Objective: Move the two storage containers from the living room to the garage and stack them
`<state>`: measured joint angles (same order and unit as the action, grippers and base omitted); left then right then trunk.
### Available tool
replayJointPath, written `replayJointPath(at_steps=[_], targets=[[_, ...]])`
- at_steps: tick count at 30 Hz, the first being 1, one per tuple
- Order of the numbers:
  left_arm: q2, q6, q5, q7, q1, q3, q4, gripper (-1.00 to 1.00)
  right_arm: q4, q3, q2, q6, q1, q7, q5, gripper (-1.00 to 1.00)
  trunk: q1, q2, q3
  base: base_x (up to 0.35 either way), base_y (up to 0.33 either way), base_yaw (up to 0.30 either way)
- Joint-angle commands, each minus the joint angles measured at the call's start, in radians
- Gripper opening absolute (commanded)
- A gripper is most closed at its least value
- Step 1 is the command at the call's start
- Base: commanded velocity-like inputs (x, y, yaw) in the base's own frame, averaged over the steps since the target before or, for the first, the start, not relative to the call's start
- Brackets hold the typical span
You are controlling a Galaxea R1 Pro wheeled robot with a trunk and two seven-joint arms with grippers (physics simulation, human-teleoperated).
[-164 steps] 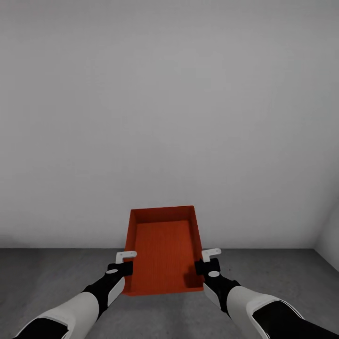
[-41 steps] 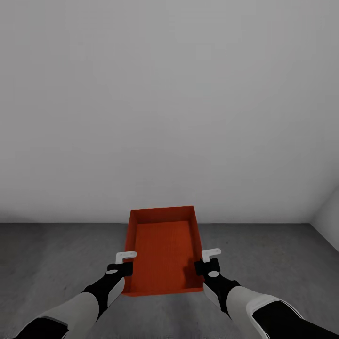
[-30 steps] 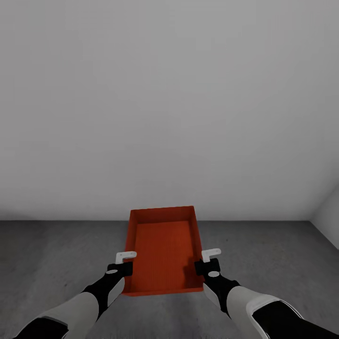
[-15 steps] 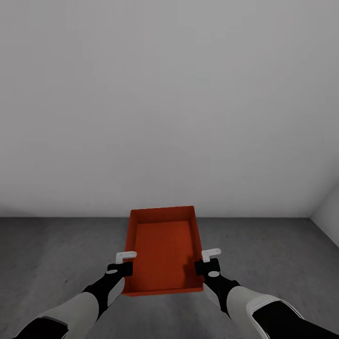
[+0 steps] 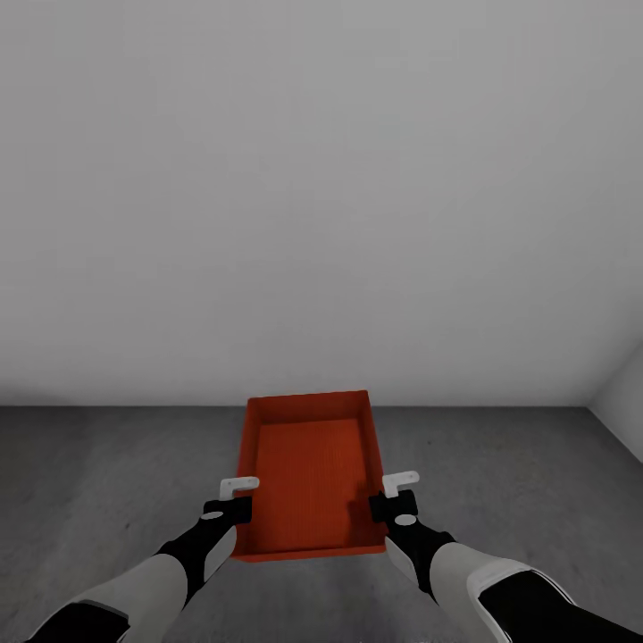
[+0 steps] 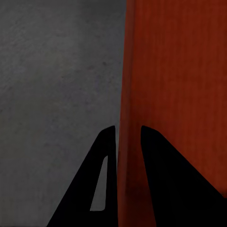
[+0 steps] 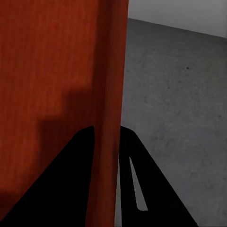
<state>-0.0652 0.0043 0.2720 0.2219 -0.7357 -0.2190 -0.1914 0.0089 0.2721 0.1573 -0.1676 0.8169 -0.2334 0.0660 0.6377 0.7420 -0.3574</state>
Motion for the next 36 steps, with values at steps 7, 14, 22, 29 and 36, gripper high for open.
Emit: replayJointPath(at_steps=[7, 14, 22, 29, 36], targets=[[-0.001, 0.0, -0.007, 0.008, -0.001, 0.012, -0.037, -1.0, 0.005, -0.008, 0.014, -0.004, 0.001, -0.004, 0.022, -1.0, 0.0, 0.001, -0.012, 0.0, 0.0, 0.0], [-0.001, 0.0, -0.007, 0.008, -0.001, 0.012, -0.037, -1.0, 0.005, -0.008, 0.014, -0.004, 0.001, -0.004, 0.021, -1.0, 0.0, 0.001, -0.023, 0.0, 0.0, 0.0], [-0.001, 0.0, -0.007, 0.008, -0.001, 0.012, -0.037, -1.0, 0.005, -0.008, 0.014, -0.004, 0.001, -0.004, 0.022, -1.0, 0.0, 0.001, -0.036, 0.0, 0.0, 0.0], [-0.001, 0.0, -0.007, 0.008, -0.001, 0.012, -0.037, -1.0, 0.005, -0.008, 0.014, -0.004, 0.001, -0.004, 0.022, -1.0, 0.0, 0.001, -0.047, 0.0, 0.0, 0.0], [-0.001, 0.0, -0.007, 0.008, -0.001, 0.012, -0.037, -1.0, 0.005, -0.008, 0.014, -0.004, 0.001, -0.004, 0.021, -1.0, 0.0, 0.001, -0.058, 0.0, 0.0, 0.0]])
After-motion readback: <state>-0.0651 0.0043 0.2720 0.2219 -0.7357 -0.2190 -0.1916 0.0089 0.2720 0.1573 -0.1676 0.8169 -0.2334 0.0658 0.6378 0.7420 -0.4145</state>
